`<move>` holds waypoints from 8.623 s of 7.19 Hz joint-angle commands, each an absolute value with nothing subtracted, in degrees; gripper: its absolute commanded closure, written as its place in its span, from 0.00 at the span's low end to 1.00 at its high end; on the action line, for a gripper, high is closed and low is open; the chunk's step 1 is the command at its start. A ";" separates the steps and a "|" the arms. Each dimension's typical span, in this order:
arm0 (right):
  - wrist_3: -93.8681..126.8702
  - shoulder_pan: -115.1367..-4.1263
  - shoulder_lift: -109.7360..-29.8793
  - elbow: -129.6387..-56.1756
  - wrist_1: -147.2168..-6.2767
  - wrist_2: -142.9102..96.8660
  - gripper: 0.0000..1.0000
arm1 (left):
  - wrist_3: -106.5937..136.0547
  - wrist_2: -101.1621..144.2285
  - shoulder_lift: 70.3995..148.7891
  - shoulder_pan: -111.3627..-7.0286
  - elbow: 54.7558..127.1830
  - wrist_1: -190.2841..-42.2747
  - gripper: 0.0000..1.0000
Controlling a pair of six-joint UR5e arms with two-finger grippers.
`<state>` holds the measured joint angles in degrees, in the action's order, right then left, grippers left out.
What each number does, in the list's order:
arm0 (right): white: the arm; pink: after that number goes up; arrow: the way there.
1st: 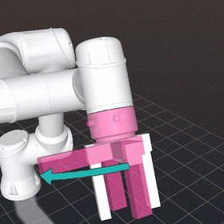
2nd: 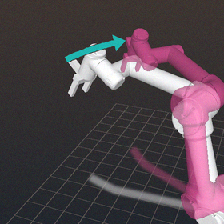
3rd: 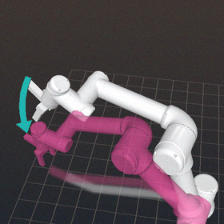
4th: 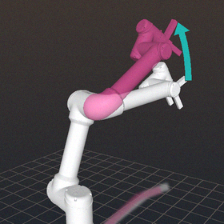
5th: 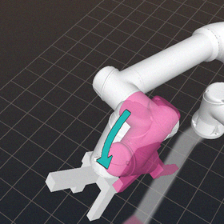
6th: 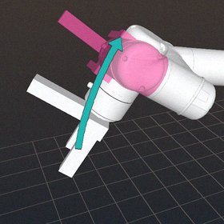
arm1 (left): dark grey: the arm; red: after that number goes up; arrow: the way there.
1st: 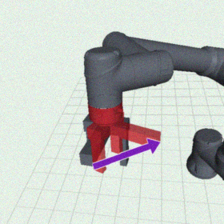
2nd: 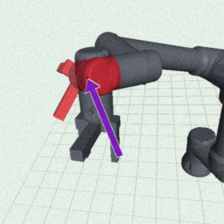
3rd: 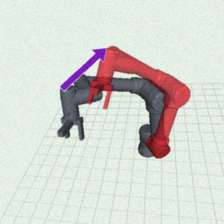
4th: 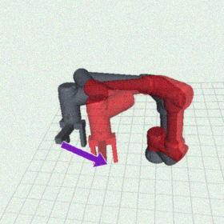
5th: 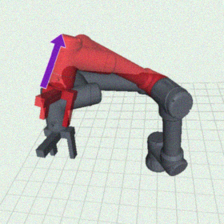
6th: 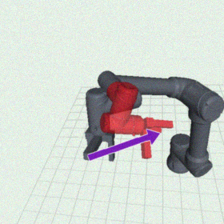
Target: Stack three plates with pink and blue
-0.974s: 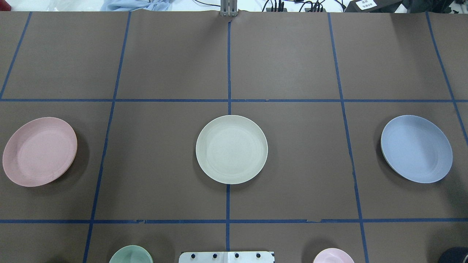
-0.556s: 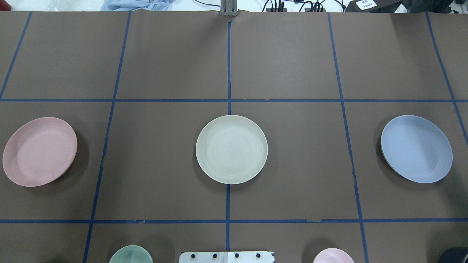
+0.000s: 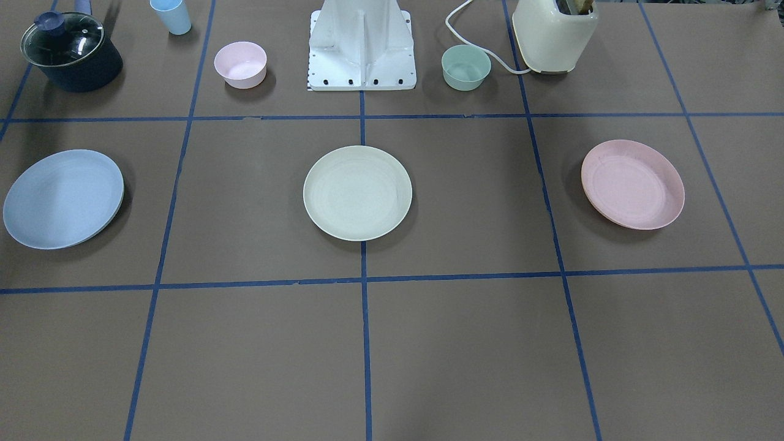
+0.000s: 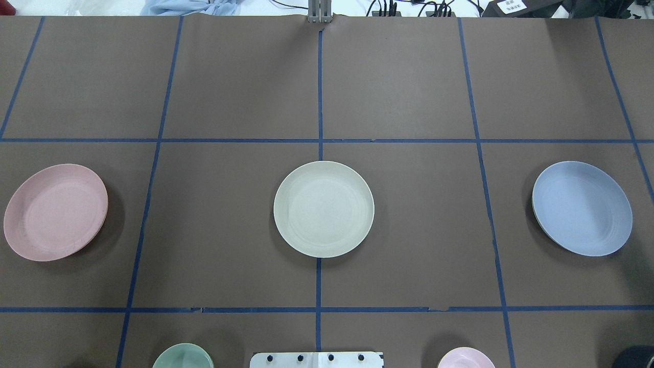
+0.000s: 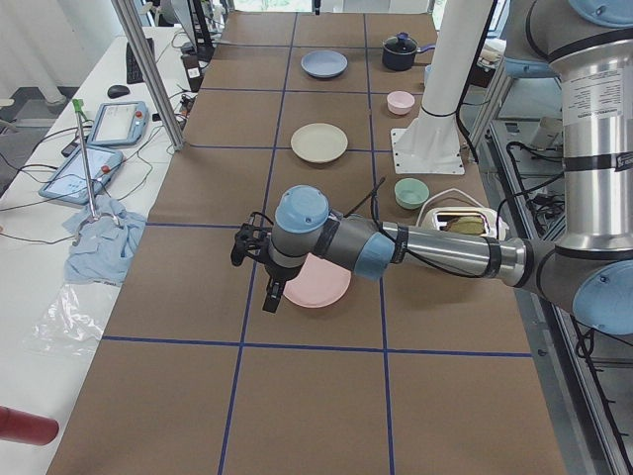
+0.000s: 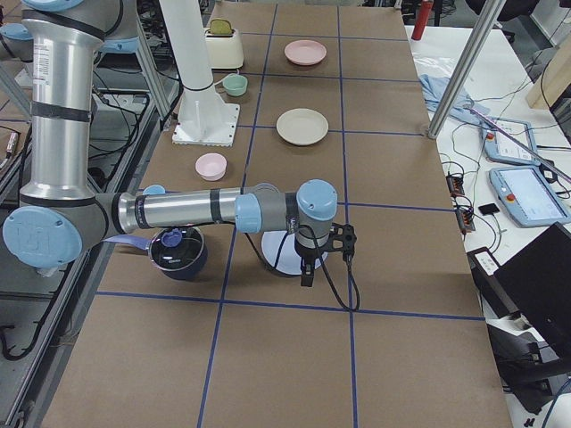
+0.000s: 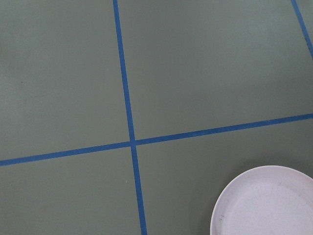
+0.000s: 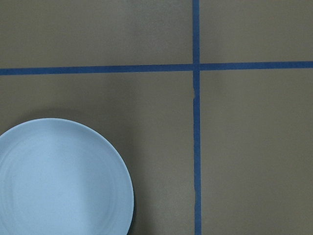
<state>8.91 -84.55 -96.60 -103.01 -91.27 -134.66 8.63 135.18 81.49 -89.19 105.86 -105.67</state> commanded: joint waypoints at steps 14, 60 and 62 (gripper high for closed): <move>9.05 -83.14 -97.03 -98.09 -80.16 -134.65 0.00 | 8.53 135.18 81.21 -88.95 104.41 -105.91 0.00; 18.28 -68.73 -94.75 -90.71 -69.96 -138.42 0.00 | 83.94 122.78 119.71 -32.70 92.63 -126.21 0.39; 18.19 -67.16 -94.75 -89.48 -69.87 -138.17 0.00 | 83.94 122.70 119.62 -32.70 92.99 -126.21 0.39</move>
<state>18.26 -68.20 -94.74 -90.27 -69.94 -138.29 83.93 122.71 119.68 -32.69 92.78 -126.22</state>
